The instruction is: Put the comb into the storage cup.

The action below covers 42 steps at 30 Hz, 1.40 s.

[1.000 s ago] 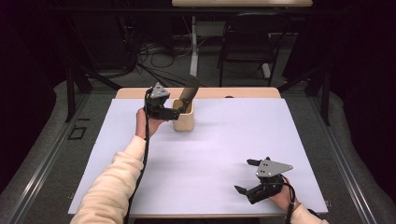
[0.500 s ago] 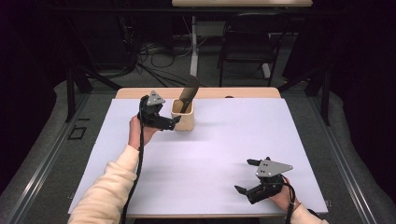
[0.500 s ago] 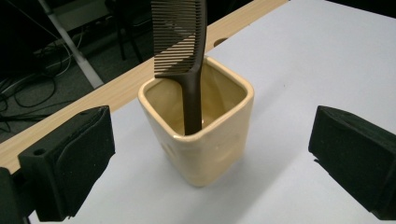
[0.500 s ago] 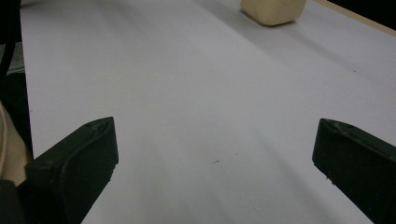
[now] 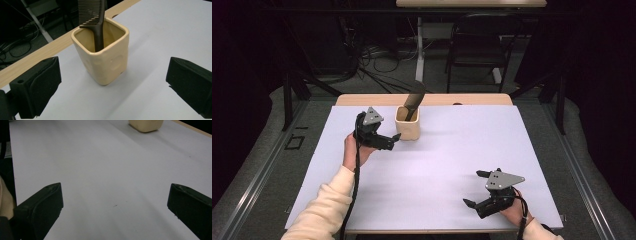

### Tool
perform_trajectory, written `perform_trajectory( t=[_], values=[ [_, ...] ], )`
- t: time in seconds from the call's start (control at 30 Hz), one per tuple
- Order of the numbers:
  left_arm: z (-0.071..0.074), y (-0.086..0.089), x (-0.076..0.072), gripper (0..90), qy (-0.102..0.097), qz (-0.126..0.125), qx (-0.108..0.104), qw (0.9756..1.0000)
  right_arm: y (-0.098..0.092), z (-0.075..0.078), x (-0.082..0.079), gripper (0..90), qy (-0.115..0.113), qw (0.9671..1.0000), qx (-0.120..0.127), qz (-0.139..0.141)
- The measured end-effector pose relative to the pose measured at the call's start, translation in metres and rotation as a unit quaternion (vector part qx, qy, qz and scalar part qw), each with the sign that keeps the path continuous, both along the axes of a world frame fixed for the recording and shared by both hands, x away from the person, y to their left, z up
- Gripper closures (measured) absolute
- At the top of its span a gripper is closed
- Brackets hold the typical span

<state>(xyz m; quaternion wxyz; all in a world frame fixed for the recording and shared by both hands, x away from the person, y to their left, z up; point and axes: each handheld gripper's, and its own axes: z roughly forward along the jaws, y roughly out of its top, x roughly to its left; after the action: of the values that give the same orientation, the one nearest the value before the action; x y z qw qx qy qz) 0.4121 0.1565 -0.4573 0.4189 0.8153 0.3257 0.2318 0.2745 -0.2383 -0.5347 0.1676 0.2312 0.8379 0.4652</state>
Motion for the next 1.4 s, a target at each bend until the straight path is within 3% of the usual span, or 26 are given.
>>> perform_trajectory(
  t=[0.4, 1.4],
  values=[
    [-0.015, 0.003, -0.012, 0.0, 0.007, 0.003, 0.01, 0.9999, -0.001, 0.0, 0.0, 0.0, -0.001, 1.0, 0.0, 0.002],
    [-0.042, 0.008, -0.066, 0.0, 0.014, -0.014, 0.009, 0.9998, -0.001, 0.001, 0.0, 0.0, -0.001, 1.0, 0.001, 0.003]
  ],
)
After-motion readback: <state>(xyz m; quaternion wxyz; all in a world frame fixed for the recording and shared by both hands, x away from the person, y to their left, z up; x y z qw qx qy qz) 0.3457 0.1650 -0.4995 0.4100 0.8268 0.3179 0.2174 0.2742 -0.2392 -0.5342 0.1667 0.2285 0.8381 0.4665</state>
